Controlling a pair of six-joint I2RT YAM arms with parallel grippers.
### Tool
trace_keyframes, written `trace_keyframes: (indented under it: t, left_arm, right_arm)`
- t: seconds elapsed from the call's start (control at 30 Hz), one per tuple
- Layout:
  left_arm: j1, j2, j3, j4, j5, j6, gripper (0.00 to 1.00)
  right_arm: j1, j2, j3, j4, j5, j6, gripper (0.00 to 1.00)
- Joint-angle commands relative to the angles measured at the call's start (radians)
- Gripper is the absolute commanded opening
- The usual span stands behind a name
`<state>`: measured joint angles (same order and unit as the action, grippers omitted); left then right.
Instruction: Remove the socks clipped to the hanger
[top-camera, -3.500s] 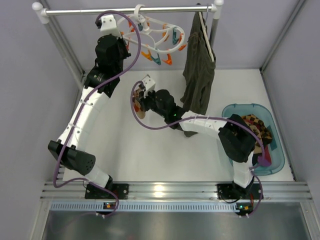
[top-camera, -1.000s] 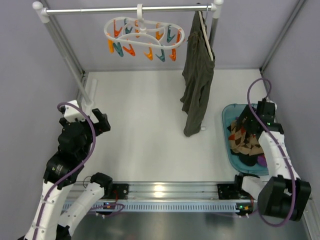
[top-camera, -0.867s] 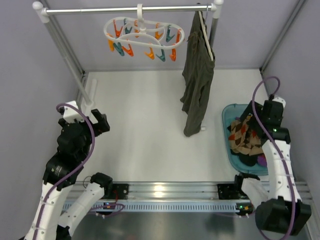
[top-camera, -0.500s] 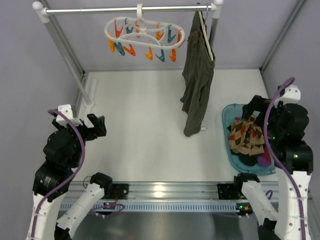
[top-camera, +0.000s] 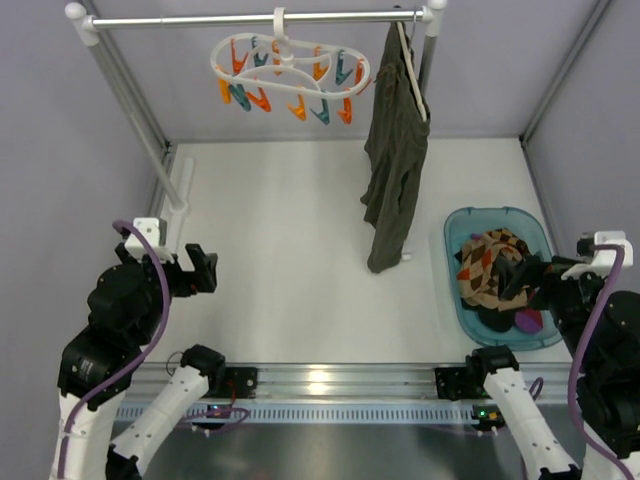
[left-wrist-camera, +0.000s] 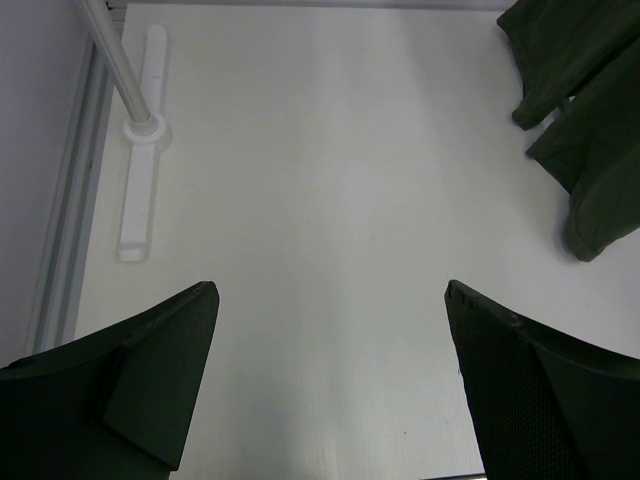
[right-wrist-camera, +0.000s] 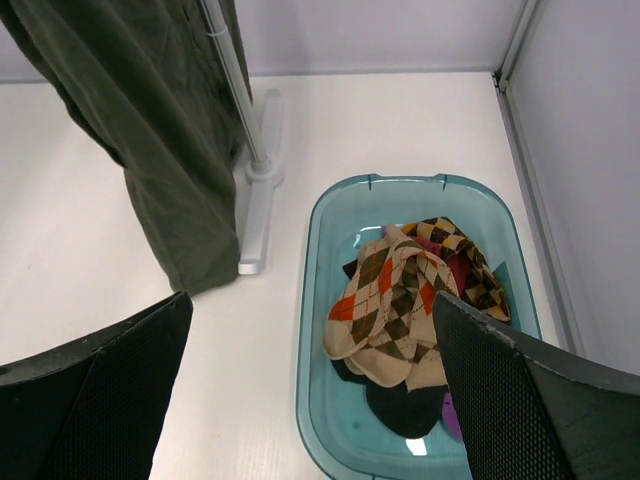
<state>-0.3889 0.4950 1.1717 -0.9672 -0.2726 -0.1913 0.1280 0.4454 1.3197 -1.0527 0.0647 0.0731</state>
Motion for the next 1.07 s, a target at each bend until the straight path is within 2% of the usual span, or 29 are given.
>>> trace_keyframes:
  t: [0.0, 0.3, 1.03]
  left_arm:
    - [-0.004, -0.035, -0.003, -0.028, 0.003, 0.003, 0.99]
    - [-0.004, -0.082, -0.029, -0.027, 0.009, 0.0, 0.98]
    - [-0.004, -0.087, -0.035, -0.019, -0.013, -0.02, 0.99]
  right_arm:
    - [0.019, -0.059, -0.034, -0.058, 0.03, 0.004, 0.99]
    - [0.036, -0.105, -0.086, -0.055, 0.115, 0.017, 0.99]
    - [0.036, -0.082, -0.151, 0.011, 0.11, 0.031, 1.0]
